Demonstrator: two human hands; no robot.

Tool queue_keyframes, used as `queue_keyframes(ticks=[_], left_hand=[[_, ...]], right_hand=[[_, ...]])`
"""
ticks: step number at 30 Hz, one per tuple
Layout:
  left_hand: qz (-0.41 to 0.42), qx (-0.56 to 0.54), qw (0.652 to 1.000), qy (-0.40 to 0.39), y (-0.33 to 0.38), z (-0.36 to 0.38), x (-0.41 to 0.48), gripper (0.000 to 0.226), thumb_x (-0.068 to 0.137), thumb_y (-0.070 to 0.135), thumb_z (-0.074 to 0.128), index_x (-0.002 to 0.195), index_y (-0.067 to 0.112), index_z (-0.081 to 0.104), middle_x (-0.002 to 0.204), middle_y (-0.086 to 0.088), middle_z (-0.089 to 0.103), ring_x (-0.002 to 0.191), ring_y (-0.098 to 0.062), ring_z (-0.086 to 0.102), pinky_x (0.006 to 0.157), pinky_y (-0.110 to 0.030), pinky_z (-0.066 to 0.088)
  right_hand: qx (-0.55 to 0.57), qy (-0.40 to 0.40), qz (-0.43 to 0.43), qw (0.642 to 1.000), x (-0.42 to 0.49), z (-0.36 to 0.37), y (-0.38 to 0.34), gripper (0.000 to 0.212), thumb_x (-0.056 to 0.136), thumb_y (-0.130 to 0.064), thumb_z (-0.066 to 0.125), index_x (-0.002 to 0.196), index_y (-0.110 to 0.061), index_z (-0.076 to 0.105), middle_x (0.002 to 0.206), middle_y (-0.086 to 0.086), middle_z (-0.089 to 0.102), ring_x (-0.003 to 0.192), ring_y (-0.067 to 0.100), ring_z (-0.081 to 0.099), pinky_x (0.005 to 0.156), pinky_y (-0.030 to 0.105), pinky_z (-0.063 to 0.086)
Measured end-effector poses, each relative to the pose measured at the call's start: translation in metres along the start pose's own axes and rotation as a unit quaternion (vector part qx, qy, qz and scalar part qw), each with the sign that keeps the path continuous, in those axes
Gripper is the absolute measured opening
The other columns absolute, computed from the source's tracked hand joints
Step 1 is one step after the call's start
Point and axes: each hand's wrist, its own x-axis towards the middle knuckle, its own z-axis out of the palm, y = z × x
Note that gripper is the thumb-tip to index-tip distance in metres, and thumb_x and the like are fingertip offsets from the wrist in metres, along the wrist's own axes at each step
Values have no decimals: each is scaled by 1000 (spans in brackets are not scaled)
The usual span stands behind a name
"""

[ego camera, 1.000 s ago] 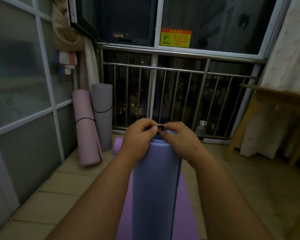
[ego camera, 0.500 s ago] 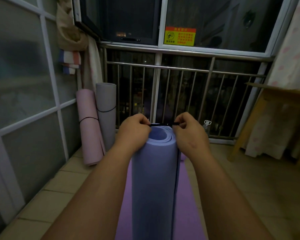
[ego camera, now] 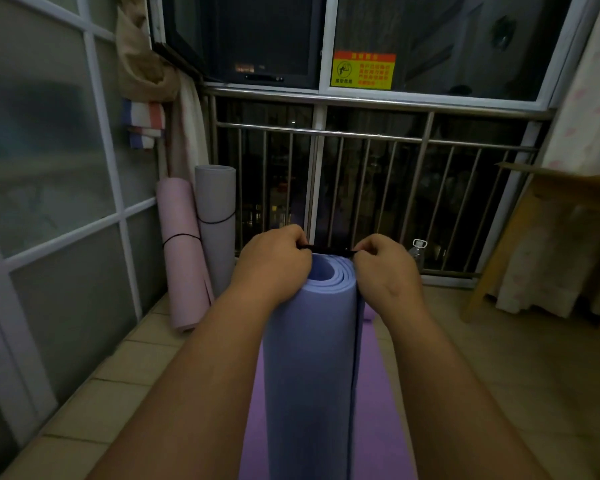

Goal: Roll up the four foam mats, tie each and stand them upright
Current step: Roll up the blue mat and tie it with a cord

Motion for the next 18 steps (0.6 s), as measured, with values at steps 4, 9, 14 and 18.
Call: queue_keyframes(ticks=[4, 9, 14, 18], left_hand=[[-6, 14, 1000, -22, 3, -3, -2, 10, 98, 29, 47, 102, 24, 56, 101, 0, 59, 92, -21, 53, 74, -33, 40], [-18, 32, 997, -66, 3, -5, -1, 11, 99, 32, 45, 96, 25, 53, 98, 1, 58, 90, -20, 53, 77, -35, 42], [-85, -53, 995, -4, -2, 0, 0, 29, 96, 41, 49, 80, 19, 59, 83, 0, 59, 74, -13, 51, 59, -29, 33], [-109, -83, 990, 41, 1, 1, -3, 38, 95, 42, 49, 73, 13, 56, 73, -2, 56, 66, -12, 47, 54, -29, 28]], right_hand=[[8, 2, 6, 1000, -1, -2, 0, 14, 92, -21, 52, 83, -23, 62, 84, -1, 62, 78, 17, 58, 65, 33, 49], [44, 0, 43, 998, 1, -1, 5, 22, 89, -14, 58, 76, -32, 62, 88, -1, 67, 83, 21, 64, 77, 46, 59], [96, -22, 69, 993, -2, 8, 6, 23, 91, -12, 57, 77, -31, 62, 88, 1, 68, 82, 21, 66, 78, 46, 60], [130, -24, 91, 987, -2, 10, 4, 24, 90, -12, 57, 75, -31, 62, 88, 1, 69, 87, 23, 66, 82, 49, 58]])
